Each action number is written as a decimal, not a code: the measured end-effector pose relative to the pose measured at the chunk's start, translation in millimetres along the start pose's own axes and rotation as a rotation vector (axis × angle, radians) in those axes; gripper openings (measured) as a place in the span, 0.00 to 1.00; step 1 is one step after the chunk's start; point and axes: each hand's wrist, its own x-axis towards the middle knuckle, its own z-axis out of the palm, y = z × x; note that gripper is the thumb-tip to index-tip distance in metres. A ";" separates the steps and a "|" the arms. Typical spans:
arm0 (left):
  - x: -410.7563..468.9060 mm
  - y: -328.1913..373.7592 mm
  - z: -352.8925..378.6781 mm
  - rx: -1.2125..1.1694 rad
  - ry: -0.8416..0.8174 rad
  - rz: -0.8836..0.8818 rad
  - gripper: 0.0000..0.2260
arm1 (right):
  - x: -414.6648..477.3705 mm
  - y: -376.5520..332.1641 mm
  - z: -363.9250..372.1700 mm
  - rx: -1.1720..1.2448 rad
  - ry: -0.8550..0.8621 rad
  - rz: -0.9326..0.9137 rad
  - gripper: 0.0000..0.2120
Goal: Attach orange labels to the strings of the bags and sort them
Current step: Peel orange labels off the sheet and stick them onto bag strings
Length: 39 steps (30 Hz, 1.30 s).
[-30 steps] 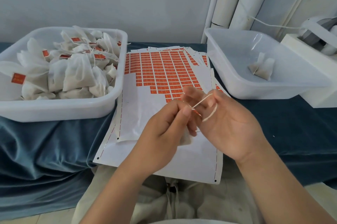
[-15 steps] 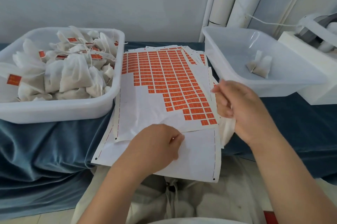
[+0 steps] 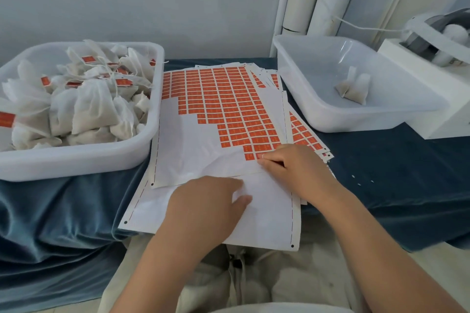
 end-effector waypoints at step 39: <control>20.2 16.2 33.6 -1.393 0.318 -0.336 0.07 | -16.4 -36.3 -4.5 0.096 0.219 -0.133 0.18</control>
